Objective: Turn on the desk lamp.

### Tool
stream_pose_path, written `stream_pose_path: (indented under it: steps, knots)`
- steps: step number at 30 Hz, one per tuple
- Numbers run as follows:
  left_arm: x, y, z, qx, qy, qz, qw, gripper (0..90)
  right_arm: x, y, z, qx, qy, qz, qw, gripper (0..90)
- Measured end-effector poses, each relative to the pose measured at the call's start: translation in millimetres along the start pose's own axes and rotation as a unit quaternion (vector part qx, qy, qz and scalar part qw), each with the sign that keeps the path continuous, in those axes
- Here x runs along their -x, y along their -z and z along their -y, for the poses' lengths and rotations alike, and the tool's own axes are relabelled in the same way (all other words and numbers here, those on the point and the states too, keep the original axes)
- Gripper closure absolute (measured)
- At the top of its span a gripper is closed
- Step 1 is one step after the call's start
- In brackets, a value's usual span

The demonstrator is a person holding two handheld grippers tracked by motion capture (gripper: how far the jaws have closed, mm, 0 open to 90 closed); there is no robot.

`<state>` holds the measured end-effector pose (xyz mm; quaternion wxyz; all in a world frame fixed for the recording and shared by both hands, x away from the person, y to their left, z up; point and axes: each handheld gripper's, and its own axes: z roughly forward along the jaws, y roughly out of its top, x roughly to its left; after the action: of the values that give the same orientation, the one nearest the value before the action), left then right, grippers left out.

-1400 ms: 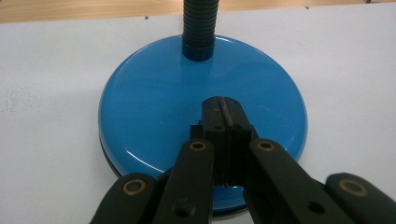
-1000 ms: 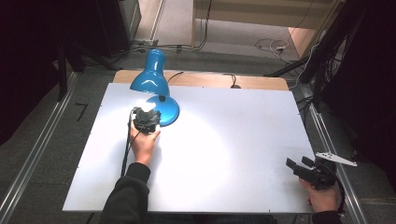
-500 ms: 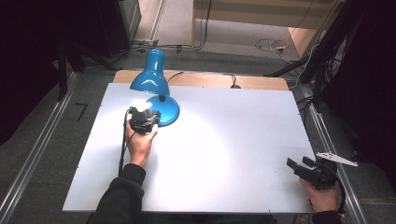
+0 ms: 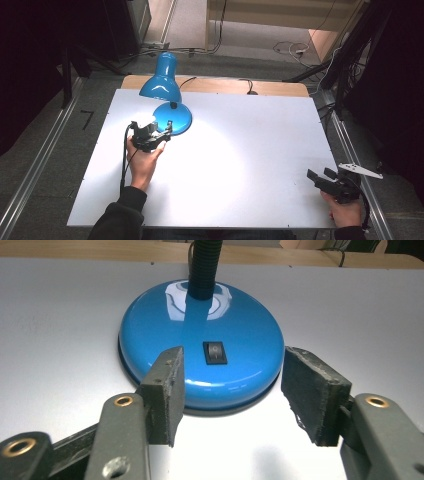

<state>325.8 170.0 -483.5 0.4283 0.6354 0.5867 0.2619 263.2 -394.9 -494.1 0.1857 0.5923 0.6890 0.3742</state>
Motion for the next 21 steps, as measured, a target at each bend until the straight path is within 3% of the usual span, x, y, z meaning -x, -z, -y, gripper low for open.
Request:
stream_pose_path:
  steps: [10, 15, 21]
  knots:
    - [-5.2, 26.5, 19.1, -0.003, -0.006, -0.014, 0.9999, 32.7, 0.3, 1.5, 0.0, 0.002, -0.001, -0.003, 1.0000, 24.1]
    - [-3.5, 36.5, 27.2, -0.006, -0.015, -0.018, 0.9997, 32.7, 0.1, 1.4, 0.1, 0.002, 0.000, -0.004, 1.0000, 24.1]
    - [-5.3, 45.8, 30.4, 0.000, -0.008, -0.017, 0.9998, 32.1, 0.0, 1.4, 0.1, 0.002, 0.000, -0.003, 1.0000, 24.1]
